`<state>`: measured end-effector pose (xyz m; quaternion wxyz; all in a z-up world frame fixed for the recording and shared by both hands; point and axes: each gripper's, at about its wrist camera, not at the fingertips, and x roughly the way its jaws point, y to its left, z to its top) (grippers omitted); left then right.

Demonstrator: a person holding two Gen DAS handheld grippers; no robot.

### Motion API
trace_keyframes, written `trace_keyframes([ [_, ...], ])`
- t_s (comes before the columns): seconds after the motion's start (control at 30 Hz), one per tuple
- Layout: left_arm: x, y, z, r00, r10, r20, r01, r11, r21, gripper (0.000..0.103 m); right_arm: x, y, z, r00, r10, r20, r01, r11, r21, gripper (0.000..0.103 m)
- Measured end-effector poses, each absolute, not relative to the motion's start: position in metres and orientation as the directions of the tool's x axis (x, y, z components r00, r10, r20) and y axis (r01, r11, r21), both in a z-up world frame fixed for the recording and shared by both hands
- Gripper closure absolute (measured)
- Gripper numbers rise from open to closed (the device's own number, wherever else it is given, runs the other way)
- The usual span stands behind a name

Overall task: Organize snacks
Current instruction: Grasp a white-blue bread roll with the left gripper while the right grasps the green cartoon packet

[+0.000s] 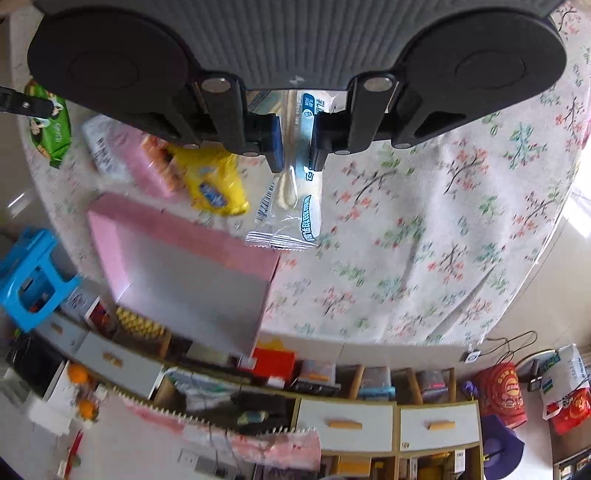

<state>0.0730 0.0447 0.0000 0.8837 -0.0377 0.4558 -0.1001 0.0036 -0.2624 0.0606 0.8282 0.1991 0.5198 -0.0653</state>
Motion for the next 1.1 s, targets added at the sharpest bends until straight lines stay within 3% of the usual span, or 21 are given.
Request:
trace_keyframes([
  [0.17, 0.102, 0.027, 0.015, 0.589, -0.29, -0.755, 0.189, 0.957, -0.22, 0.09, 0.026, -0.278, 0.082, 0.53, 0.079, -0.844, 0.339, 0.893, 0.296, 0.059],
  [0.43, 0.181, -0.017, 0.007, 0.603, -0.4, -0.69, 0.288, 0.916, -0.28, 0.09, 0.11, -0.296, 0.068, 0.591, 0.205, -0.78, 0.266, 0.864, 0.428, 0.059],
  [0.6, 0.211, -0.043, -0.008, 0.634, -0.366, -0.681, 0.333, 0.924, -0.187, 0.091, 0.151, -0.296, 0.042, 0.63, 0.231, -0.741, 0.289, 0.816, 0.501, 0.059],
  [0.93, 0.201, -0.035, -0.036, 0.538, -0.289, -0.792, 0.374, 0.924, -0.082, 0.097, 0.174, -0.276, 0.001, 0.564, 0.217, -0.797, 0.266, 0.866, 0.423, 0.056],
  [1.1, 0.184, -0.025, -0.033, 0.446, -0.296, -0.845, 0.331, 0.931, -0.152, 0.096, 0.167, -0.28, -0.002, 0.546, 0.216, -0.81, 0.243, 0.884, 0.4, 0.059],
])
